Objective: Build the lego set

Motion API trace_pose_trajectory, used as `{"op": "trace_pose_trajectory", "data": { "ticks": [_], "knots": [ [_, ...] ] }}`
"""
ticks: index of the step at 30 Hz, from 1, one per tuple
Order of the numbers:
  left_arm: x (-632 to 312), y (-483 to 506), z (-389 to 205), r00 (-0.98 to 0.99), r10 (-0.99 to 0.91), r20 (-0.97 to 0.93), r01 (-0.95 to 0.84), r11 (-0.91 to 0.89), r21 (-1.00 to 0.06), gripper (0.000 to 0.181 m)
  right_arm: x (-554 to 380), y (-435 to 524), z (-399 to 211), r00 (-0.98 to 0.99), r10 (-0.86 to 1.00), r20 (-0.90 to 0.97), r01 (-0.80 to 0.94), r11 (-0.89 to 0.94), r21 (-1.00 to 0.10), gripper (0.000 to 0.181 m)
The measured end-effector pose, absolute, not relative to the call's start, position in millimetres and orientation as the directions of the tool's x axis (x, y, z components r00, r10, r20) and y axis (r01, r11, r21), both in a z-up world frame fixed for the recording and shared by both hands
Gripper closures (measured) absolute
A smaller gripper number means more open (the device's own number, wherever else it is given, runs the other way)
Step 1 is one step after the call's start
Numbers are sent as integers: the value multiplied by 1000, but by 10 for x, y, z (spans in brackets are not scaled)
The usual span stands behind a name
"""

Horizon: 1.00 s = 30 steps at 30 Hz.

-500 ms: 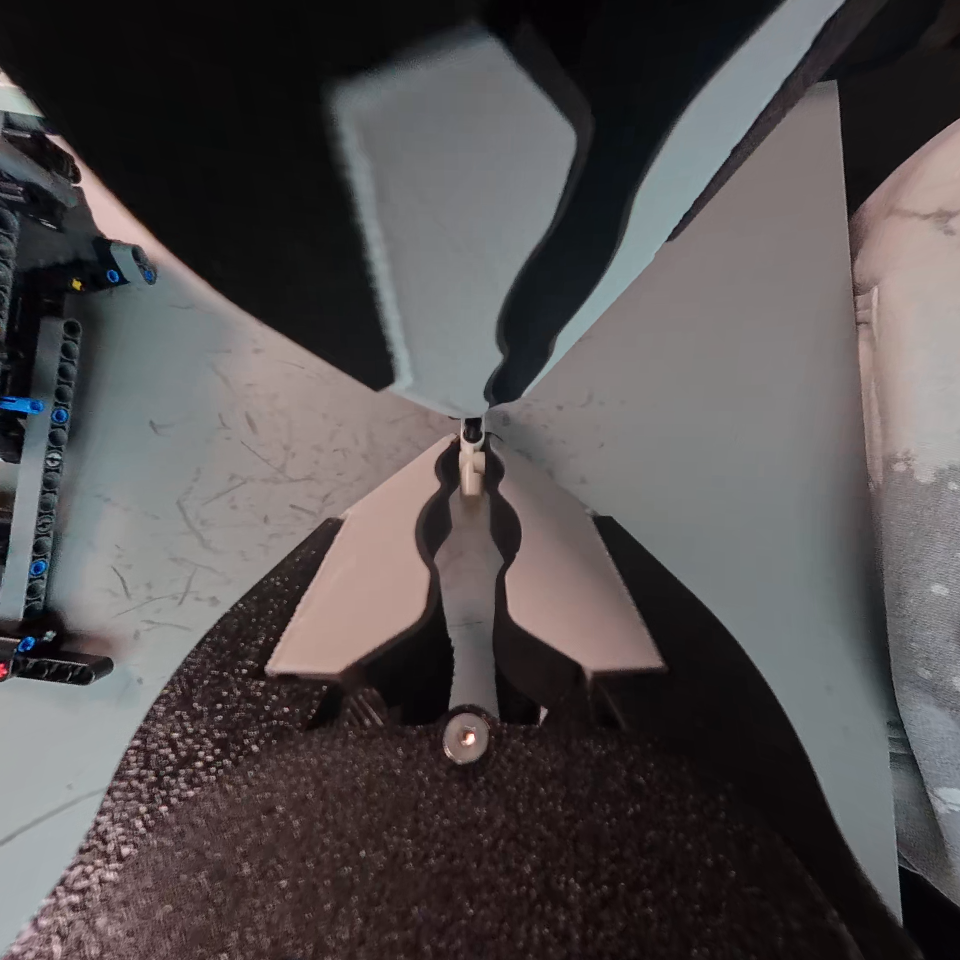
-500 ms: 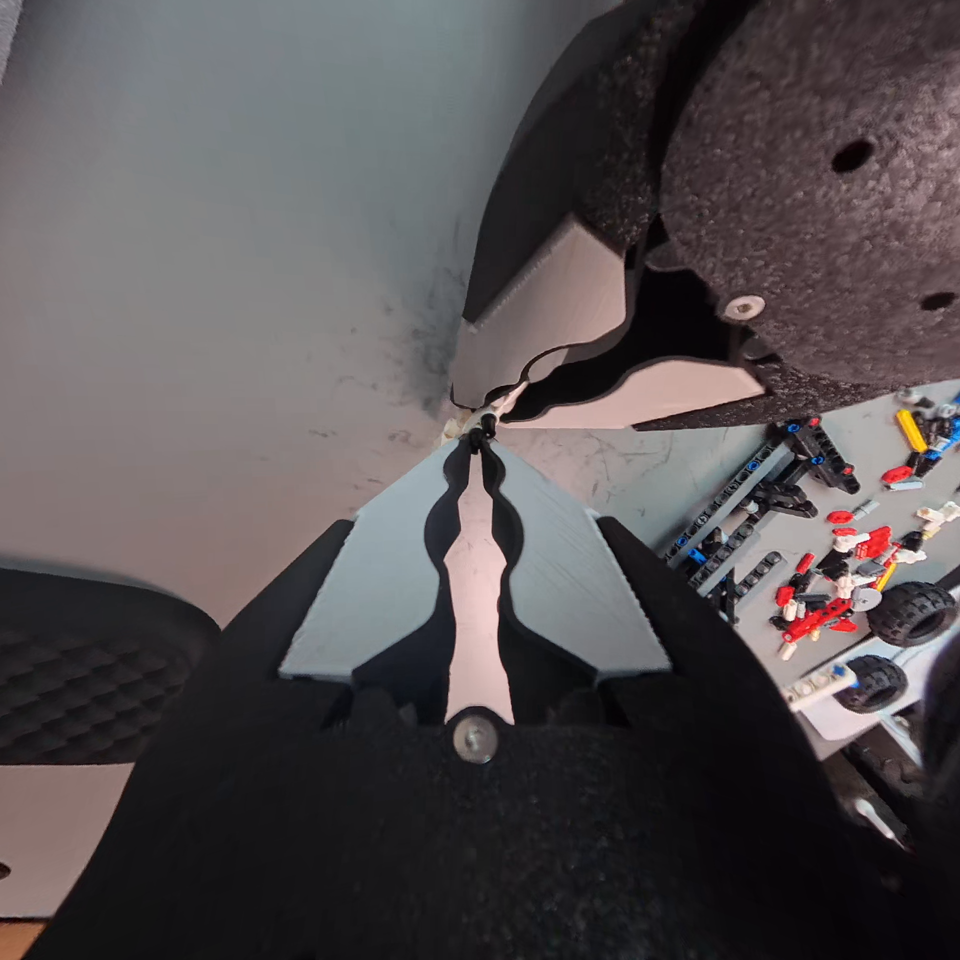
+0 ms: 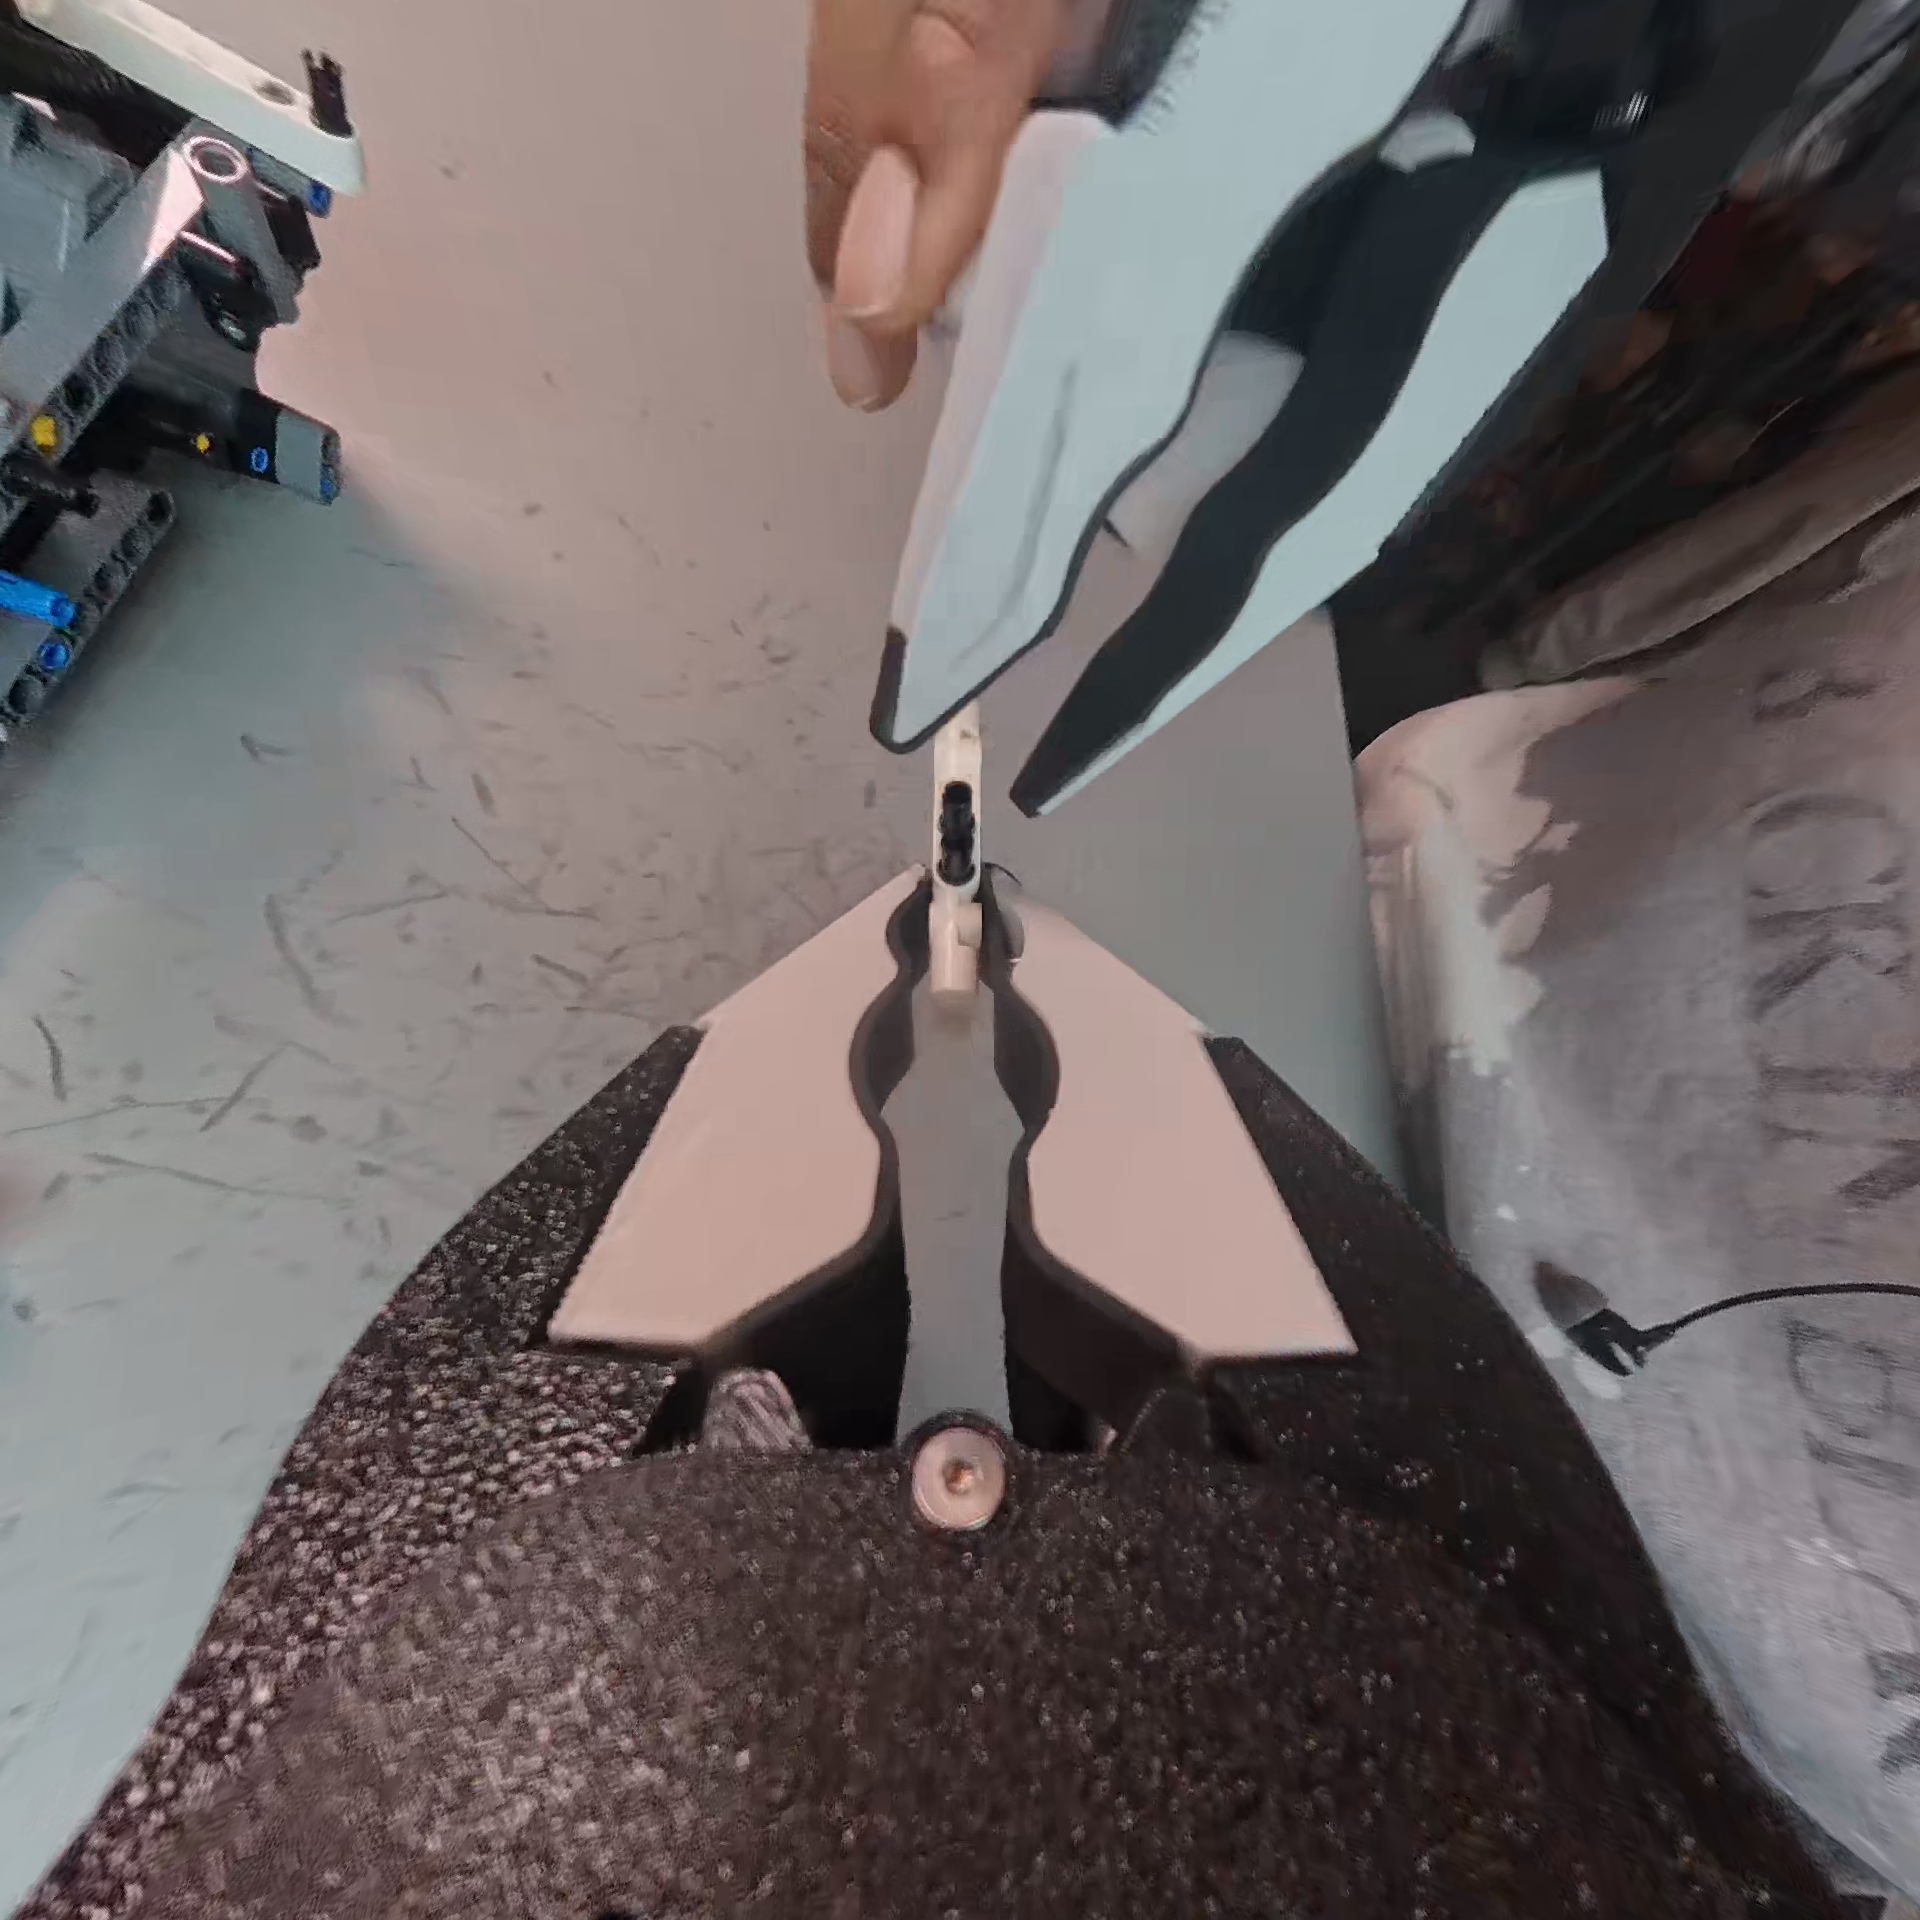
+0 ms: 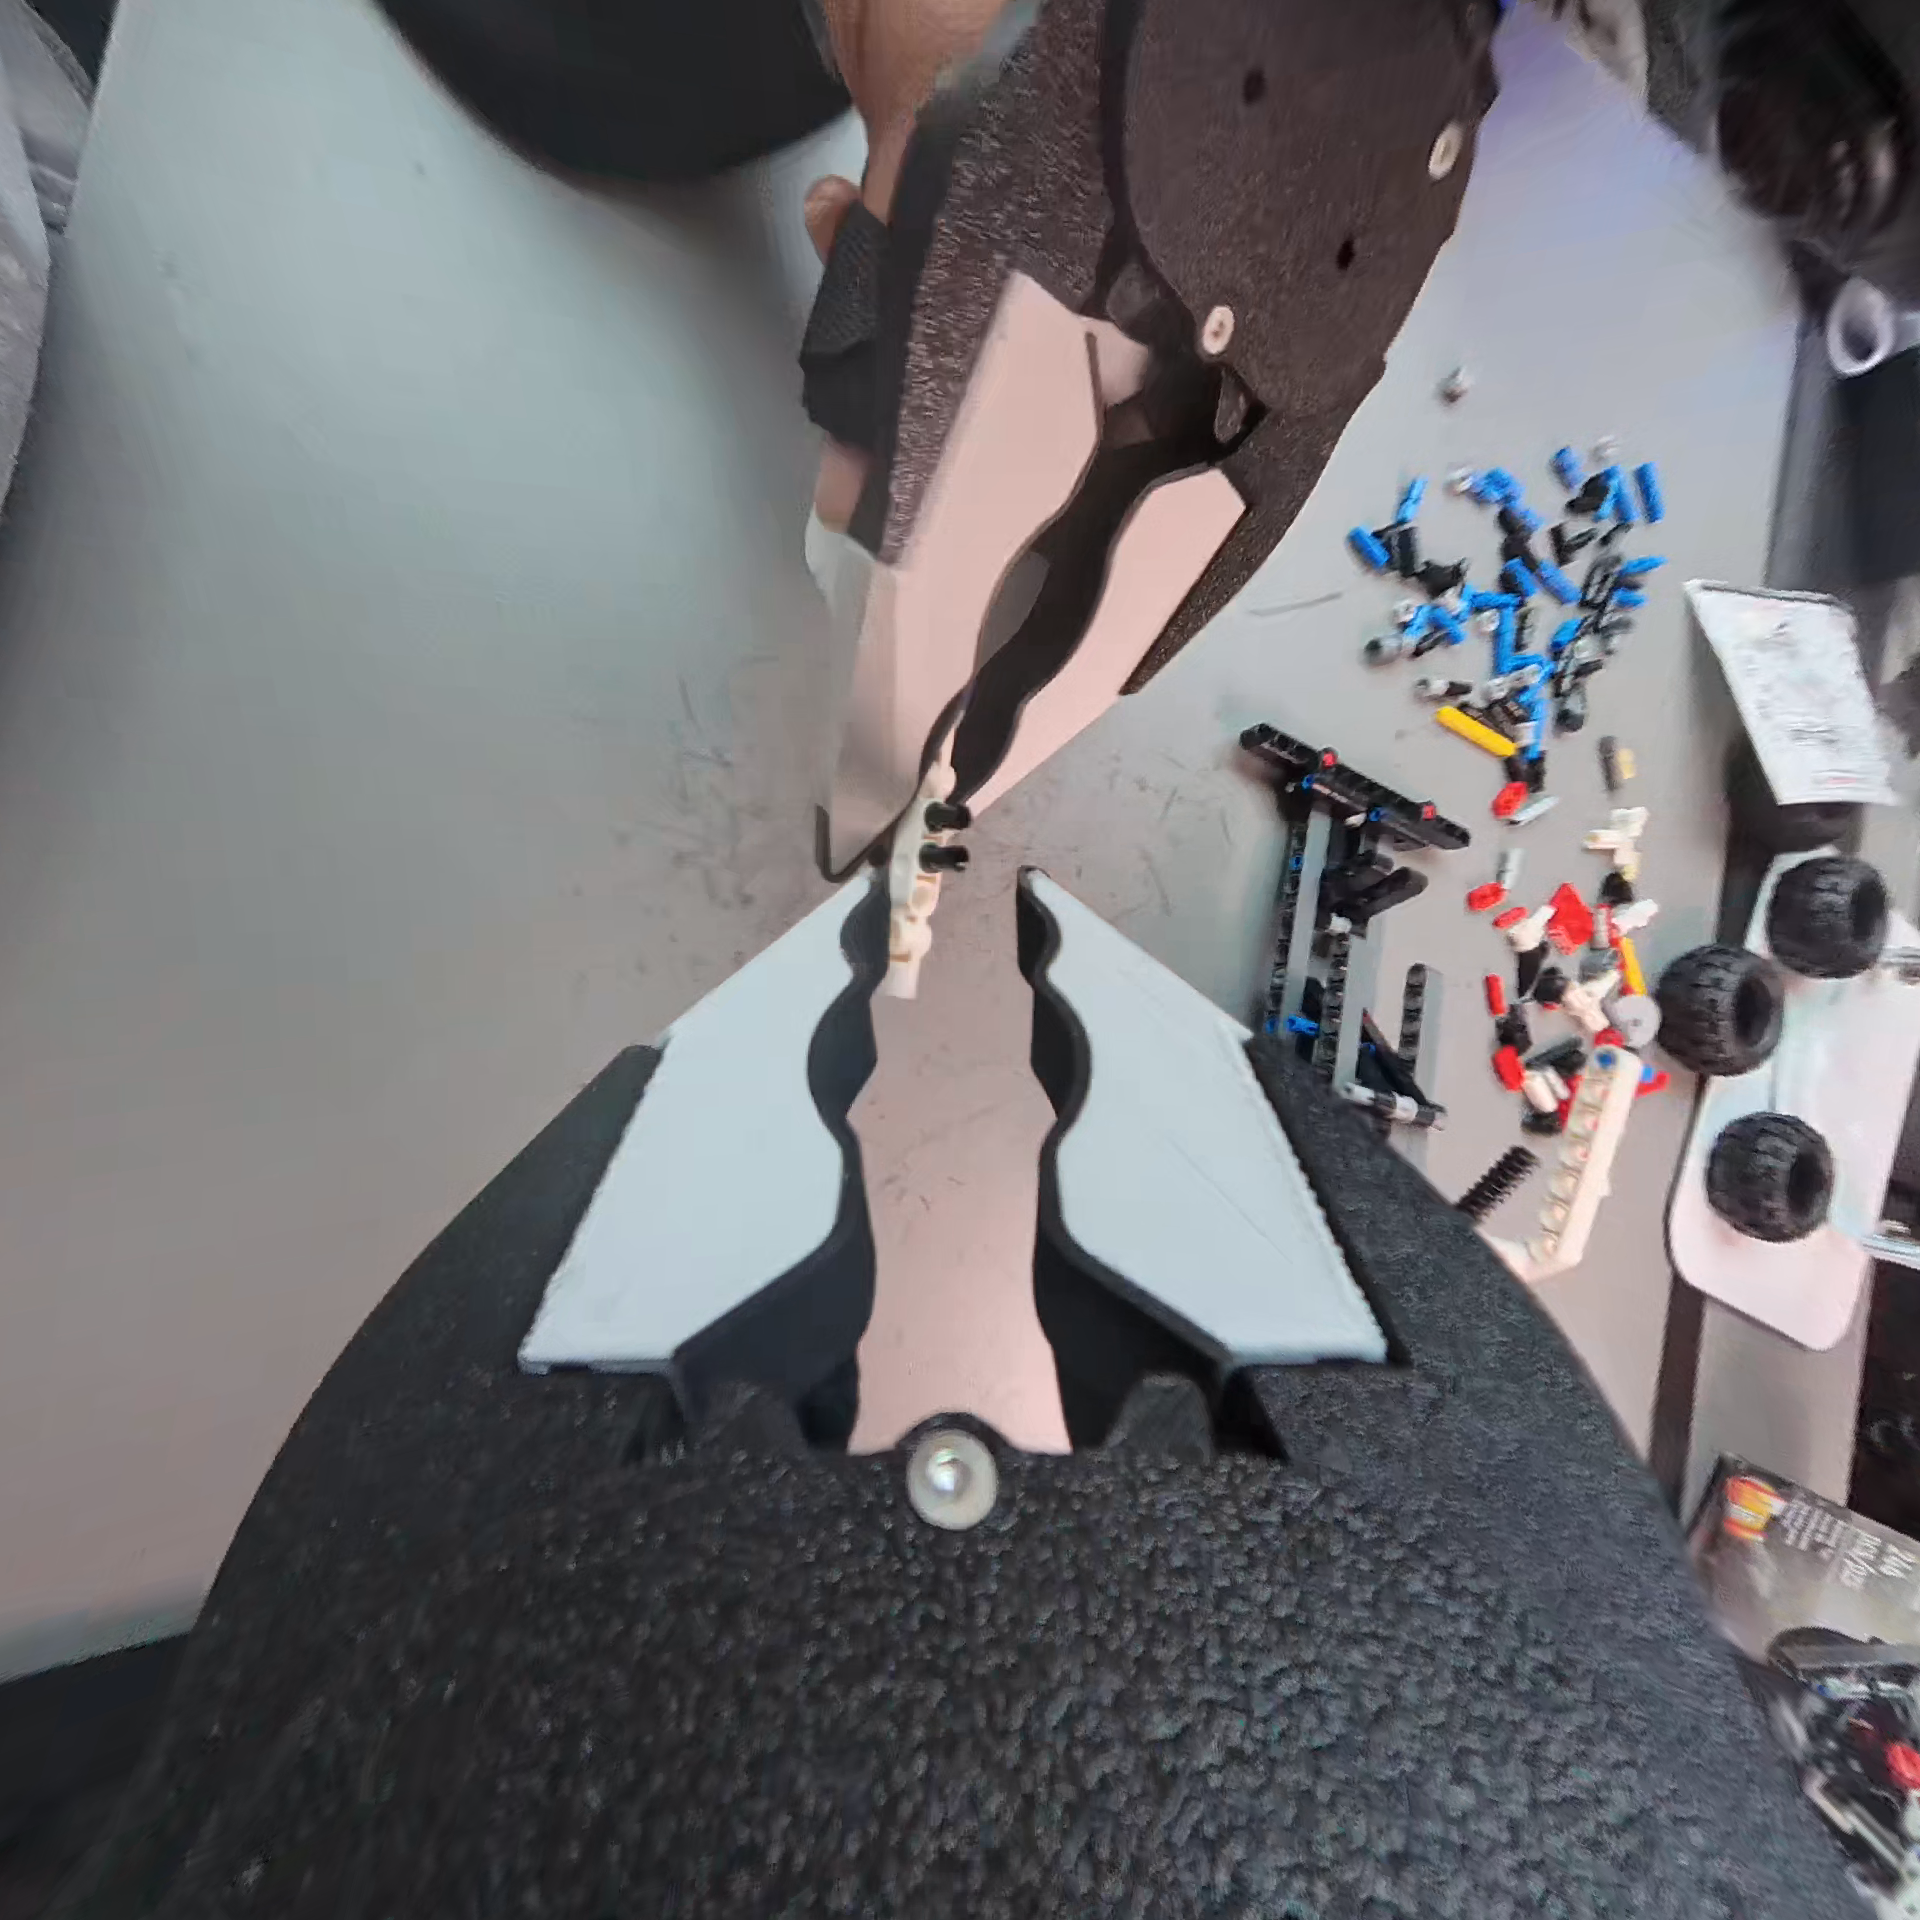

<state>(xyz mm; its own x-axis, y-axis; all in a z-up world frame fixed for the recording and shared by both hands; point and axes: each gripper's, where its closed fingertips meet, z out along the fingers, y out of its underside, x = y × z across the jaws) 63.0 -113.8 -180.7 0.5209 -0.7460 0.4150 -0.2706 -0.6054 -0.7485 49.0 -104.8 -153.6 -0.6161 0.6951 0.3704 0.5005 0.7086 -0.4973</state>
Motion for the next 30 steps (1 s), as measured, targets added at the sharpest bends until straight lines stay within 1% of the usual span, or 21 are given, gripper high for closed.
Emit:
{"op": "trace_pose_trajectory", "data": {
  "ticks": [1, 3, 6, 9, 14, 16, 22, 23, 25, 27, 28, 30],
  "knots": [
    [627, -1142, -1766, 506, -738, 447, -240, -618, -749, 174, 500, -1080, -1511, -605, 686, 404, 476, 718, -508, 153],
    [634, -1151, -1716, 480, -726, 492, -201, -637, -744, 174, 512, -1120, -1530, -590, 646, 485, 438, 760, -480, 141],
    [653, -1169, -1665, 435, -703, 563, -147, -672, -726, 174, 507, -1144, -1599, -578, 571, 582, 397, 821, -411, 134],
    [686, -1221, -1638, 377, -677, 632, -107, -709, -697, 175, 493, -1136, -1576, -567, 535, 626, 368, 845, -388, 145],
    [706, -1283, -1560, 293, -639, 712, -58, -755, -654, 175, 499, -1178, -1518, -594, 444, 671, 310, 896, -318, 145],
    [716, -1302, -1542, 274, -628, 728, -46, -765, -642, 175, 506, -1199, -1509, -605, 447, 659, 308, 894, -324, 145],
    [727, -1326, -1580, 285, -633, 720, -65, -762, -644, 175, 516, -1232, -1540, -633, 402, 661, 304, 915, -265, 148],
    [714, -1313, -1585, 294, -636, 714, -65, -758, -649, 175, 508, -1220, -1548, -627, 413, 661, 314, 910, -270, 148],
    [666, -1270, -1533, 299, -662, 687, -47, -729, -682, 175, 467, -1182, -1515, -582, 482, 655, 349, 875, -334, 147],
    [593, -1217, -1417, 288, -678, 676, 15, -703, -711, 175, 430, -1129, -1399, -509, 619, 598, 382, 785, -488, 143],
    [547, -1185, -1411, 319, -697, 642, 22, -672, -740, 175, 437, -1113, -1358, -483, 710, 512, 404, 699, -590, 134],
    [494, -1164, -1373, 348, -731, 587, 26, -619, -785, 174, 463, -1094, -1293, -435, 858, 275, 426, 465, -777, 133]
  ]
}}
